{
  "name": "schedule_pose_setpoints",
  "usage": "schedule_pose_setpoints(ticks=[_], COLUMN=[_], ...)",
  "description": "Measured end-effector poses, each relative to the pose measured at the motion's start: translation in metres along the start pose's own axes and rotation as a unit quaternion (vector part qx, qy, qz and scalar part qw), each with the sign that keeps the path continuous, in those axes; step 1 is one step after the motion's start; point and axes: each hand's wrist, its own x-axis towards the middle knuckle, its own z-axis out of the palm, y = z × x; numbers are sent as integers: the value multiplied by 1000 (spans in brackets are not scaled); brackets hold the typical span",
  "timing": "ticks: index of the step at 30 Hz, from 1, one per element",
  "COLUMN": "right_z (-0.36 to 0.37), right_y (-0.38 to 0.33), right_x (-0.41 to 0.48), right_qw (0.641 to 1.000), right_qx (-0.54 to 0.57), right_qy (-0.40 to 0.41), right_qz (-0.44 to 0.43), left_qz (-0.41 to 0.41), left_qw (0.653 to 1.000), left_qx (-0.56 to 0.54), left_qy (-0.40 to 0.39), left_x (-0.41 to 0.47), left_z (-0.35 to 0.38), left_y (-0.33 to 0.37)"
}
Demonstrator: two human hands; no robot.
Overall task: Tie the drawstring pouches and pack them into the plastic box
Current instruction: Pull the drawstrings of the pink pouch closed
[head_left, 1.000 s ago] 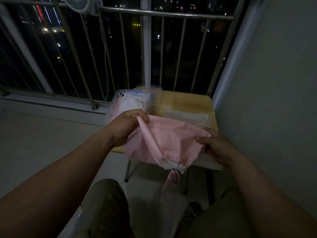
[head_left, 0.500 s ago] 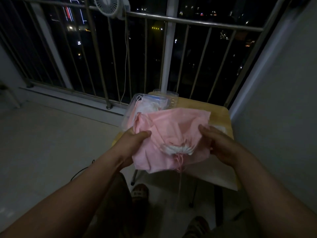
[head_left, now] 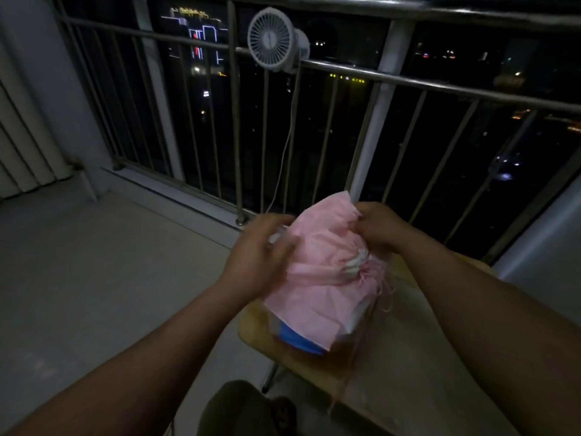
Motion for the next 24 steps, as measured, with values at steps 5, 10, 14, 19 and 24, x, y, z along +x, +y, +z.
schedule_pose_setpoints(ticks=[5,10,14,19,24], right_z=[33,71,103,140,154], right_y=[-4,9,19,39,54], right_x=[47,20,26,32,49], right_qw=[972,957,965,974,966], right_qx=[-231,-266,-237,-165,-160], right_qy=[43,43,-115,-154,-201], right_qz=[-18,-105,-8,23,38], left_qz=[36,21,-22,-73,-91], left_qw=[928,892,870,858,860], left_qx=[203,292,317,281,288], left_qy=[-310,-344,-378,-424,-412], left_x=[10,0,0,-2,-7], left_z=[59,94,108,126,144], left_y=[7,-8,-15,-27,-49])
